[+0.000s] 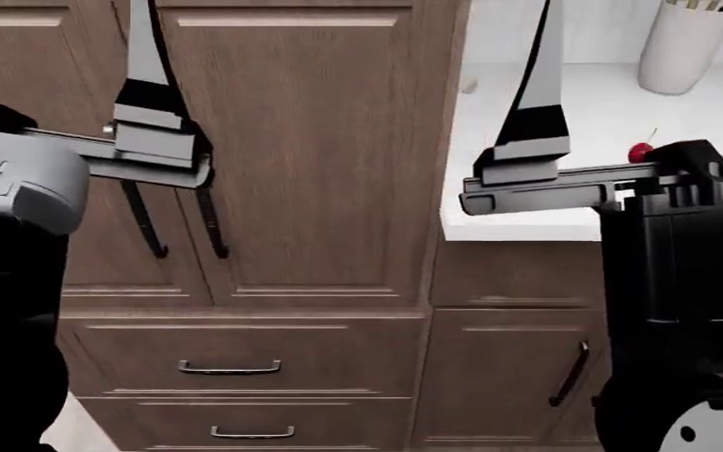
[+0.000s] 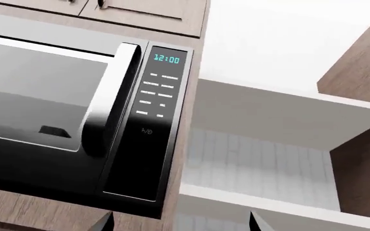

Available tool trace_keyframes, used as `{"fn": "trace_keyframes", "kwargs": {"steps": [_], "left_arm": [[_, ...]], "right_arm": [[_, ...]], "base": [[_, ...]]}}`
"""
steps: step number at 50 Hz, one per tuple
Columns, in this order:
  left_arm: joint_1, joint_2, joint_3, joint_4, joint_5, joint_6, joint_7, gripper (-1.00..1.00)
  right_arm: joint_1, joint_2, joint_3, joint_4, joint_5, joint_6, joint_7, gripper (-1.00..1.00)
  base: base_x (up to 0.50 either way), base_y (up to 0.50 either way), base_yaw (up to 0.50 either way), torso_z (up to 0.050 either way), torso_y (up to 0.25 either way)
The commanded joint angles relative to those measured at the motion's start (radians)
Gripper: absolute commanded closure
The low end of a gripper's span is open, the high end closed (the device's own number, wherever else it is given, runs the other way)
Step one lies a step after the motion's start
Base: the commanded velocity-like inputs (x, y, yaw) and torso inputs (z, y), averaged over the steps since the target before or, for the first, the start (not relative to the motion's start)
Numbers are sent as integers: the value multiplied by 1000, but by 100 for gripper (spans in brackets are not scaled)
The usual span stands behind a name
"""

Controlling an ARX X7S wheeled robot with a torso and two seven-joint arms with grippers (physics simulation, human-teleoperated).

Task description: Open the microwave door

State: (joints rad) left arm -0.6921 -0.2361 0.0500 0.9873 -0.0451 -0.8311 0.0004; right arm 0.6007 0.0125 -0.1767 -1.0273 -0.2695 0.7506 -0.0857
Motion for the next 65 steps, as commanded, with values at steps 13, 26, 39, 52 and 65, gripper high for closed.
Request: {"fn": "trace_keyframes", "kwargs": {"steps": [13,26,39,52,65], "left_arm": [[-35,-6,4,23,-20,-32,-10,-100],[-19,-12,-28,19,-36,-13,-13,-100],[-86,-11,-43,-9,-59,-50,-14,-100],[-693,-10,2,-362,-88,-230,13,-100],[-971,27,56,-808,-51,-72,4,-100]], "right_arm": [[25,-11,-8,-20,-29,44,-29,-100],[37,-11,-51,-20,-54,76,-37,-100],[12,-11,-36,-20,-42,49,-34,-100],[-5,-11,-18,-20,-20,34,-30,-100],[-12,-11,-2,-20,-2,25,-29,-100]], "base": [[94,-305,0,0,0],[500,-188,0,0,0],[308,-112,0,0,0],[0,0,0,0,0],[0,0,0,0,0]]}}
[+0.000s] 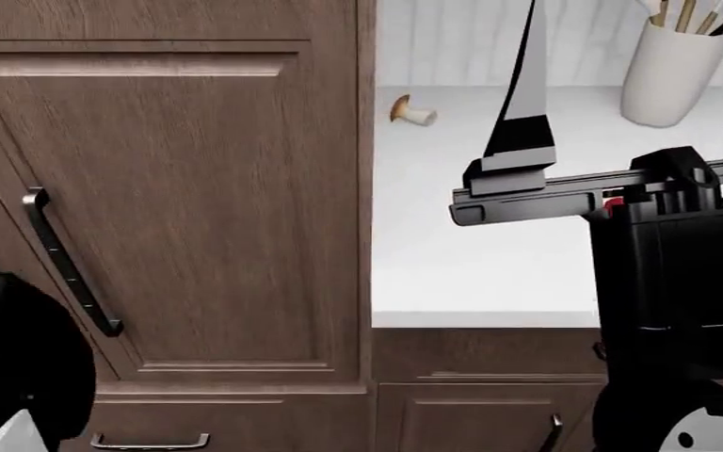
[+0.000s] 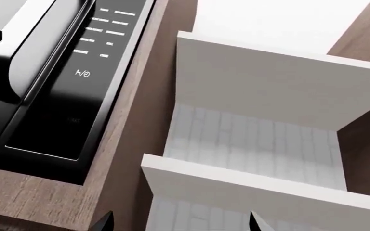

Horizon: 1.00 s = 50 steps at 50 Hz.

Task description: Open the microwave door

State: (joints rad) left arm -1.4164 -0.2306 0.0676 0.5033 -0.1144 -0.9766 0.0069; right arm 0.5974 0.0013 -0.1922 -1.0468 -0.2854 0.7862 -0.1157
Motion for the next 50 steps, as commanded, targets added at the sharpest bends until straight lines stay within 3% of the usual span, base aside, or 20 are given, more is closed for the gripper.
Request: {"fn": "trace_keyframes", "kwargs": {"steps": [1,14,28,47,48,50], "left_arm": [[-258,24,40,-349,20,83,-3,-100],[-396,67,69,-685,32,242,-3,-100],[-455,82,97,-959,54,397,-14,-100],[-453,82,126,-1032,60,437,-15,-100],[-453,82,127,-1033,60,438,-15,100],[-454,82,127,-1035,58,439,-15,100]], "right_arm": [[-8,0,13,0,14,-10,1,-100],[-13,0,23,0,9,-22,-6,-100],[-8,-1,22,0,-1,-21,-11,-100],[-3,-1,20,0,-12,-21,-17,-100],[-3,-1,20,0,-12,-21,-17,-100],[-3,-1,21,0,-13,-22,-17,-100]], "base": [[0,0,0,0,0],[0,0,0,0,0],[0,0,0,0,0],[0,0,0,0,0],[0,0,0,0,0],[0,0,0,0,0]]}}
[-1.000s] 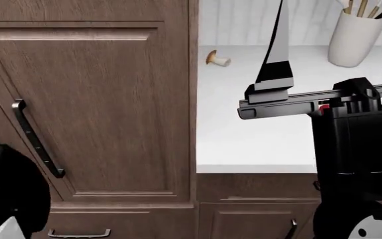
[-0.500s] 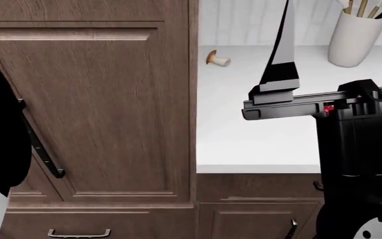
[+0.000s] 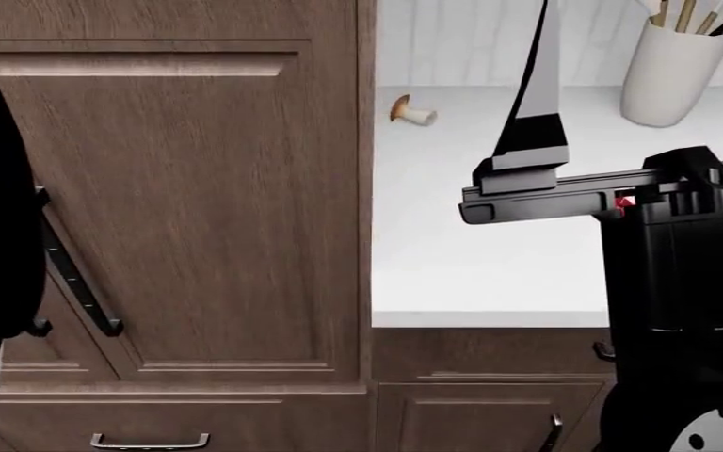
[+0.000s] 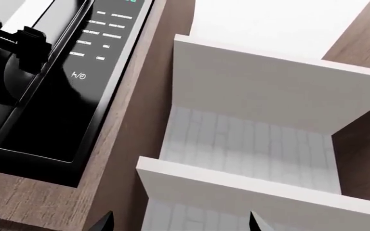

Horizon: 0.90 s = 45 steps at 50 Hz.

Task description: Open the microwave door

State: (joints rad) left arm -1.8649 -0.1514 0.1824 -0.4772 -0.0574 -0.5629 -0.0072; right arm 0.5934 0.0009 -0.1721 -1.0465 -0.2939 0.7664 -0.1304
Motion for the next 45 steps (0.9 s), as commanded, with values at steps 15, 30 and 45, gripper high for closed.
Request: {"fn": "trace_keyframes", "kwargs": {"steps": [15,30,45], "left_arm": [[3,-6,-10,99,-35,-67,-1,100],[38,-27,-53,410,-111,-270,8,100],[39,-51,-105,731,-198,-522,7,100]], "right_arm": [[1,0,1,-1,-5,-4,-2,-100],[-1,0,10,-1,-3,-11,-5,-100],[10,0,10,-1,4,-10,-2,-100]], "base": [[0,0,0,0,0],[0,0,0,0,0],[0,0,-2,0,1]]}}
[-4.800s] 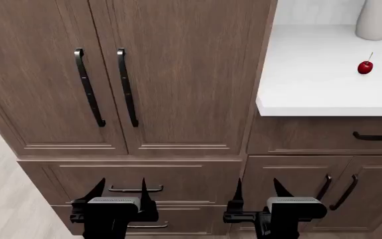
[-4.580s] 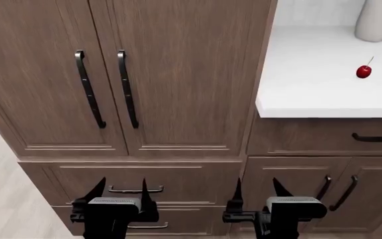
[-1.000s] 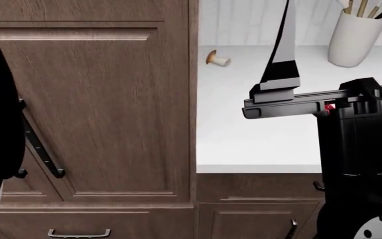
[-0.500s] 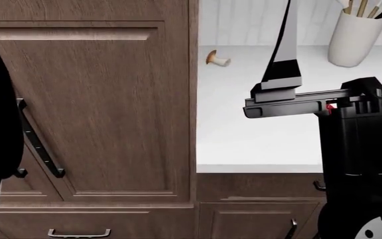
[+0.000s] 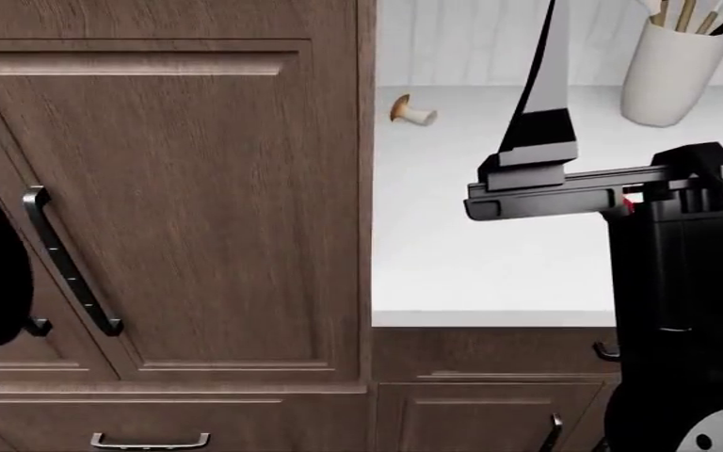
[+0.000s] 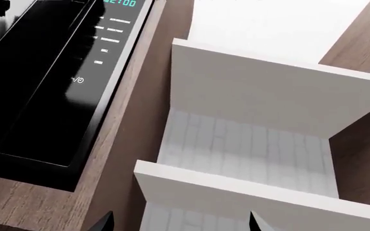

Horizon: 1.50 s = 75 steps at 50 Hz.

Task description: Open the microwave door

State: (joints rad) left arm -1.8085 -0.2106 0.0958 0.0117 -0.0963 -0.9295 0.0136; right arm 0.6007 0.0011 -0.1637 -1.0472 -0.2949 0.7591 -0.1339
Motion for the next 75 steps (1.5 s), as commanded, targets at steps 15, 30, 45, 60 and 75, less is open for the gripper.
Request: {"fn": "trace_keyframes", "kwargs": {"steps": [15,30,45,60,75], "left_arm": [[-43,-5,-47,396,-212,-292,-14,100],[-22,-17,-42,390,-216,-273,-14,-100],[-19,-42,-33,386,-212,-264,-17,-100],[-39,-113,-4,362,-185,-244,-11,-100],[-54,-166,5,336,-164,-227,-10,-100]], "right_arm": [[8,-1,-4,0,2,0,3,-100],[13,-1,-17,0,-13,8,0,-100],[7,-1,-16,0,-19,2,-2,-100],[20,-1,-19,0,-26,11,-5,-100],[36,-1,-25,0,-31,23,-10,-100]], "base": [[-1,-3,-4,0,2],[-1,-3,-4,0,1],[0,0,0,0,1],[0,0,0,0,1],[0,0,0,0,0]]}}
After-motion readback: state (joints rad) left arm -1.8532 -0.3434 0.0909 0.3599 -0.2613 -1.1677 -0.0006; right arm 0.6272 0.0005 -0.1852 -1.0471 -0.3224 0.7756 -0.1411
